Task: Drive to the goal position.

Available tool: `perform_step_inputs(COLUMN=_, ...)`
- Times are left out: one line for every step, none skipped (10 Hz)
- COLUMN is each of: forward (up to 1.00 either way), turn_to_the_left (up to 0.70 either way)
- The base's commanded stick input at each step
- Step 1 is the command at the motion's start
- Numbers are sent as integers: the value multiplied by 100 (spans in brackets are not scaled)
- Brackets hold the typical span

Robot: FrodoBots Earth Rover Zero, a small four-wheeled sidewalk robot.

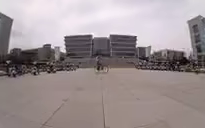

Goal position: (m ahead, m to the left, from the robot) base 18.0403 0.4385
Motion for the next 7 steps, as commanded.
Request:
perform_step_inputs(forward=70, turn_to_the_left=2)
perform_step_inputs(forward=70, turn_to_the_left=2)
perform_step_inputs(forward=70, turn_to_the_left=1)
perform_step_inputs(forward=70, turn_to_the_left=2)
perform_step_inputs(forward=70, turn_to_the_left=2)
perform_step_inputs(forward=70, turn_to_the_left=2)
perform_step_inputs(forward=70, turn_to_the_left=1)
